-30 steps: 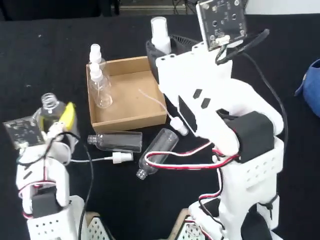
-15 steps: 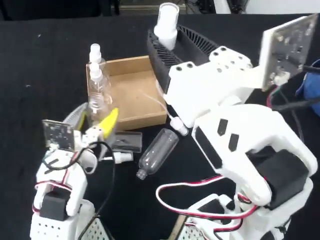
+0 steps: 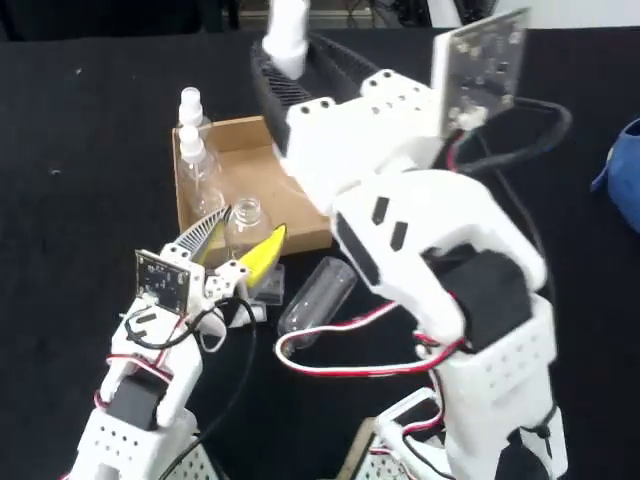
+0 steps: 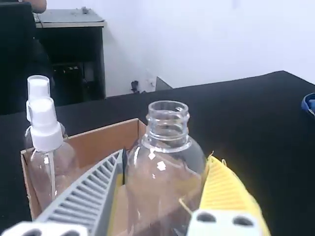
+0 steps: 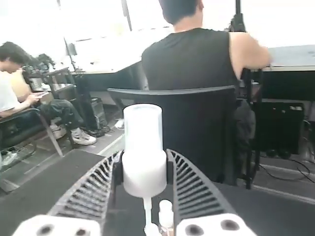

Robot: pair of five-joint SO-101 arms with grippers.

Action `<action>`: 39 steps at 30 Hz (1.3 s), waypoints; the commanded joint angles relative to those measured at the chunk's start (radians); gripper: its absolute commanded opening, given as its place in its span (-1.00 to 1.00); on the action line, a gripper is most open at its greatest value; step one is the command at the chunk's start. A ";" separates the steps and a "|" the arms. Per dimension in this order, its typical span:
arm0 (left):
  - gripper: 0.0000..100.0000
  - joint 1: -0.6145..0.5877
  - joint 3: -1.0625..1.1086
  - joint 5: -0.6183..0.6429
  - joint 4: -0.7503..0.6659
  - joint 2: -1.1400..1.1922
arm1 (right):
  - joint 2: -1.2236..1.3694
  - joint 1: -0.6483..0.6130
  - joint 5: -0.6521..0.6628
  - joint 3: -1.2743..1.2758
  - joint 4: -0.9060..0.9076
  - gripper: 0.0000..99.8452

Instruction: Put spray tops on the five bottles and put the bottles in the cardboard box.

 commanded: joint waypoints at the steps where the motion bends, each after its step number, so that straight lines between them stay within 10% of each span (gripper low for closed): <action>1: -0.94 0.015 0.067 0.011 -0.187 -0.011 | -0.024 -0.066 0.000 0.005 -0.084 -0.98; 39: -0.94 0.015 0.067 0.011 -0.295 -0.008 | -0.025 -0.146 0.000 0.110 -0.037 -0.98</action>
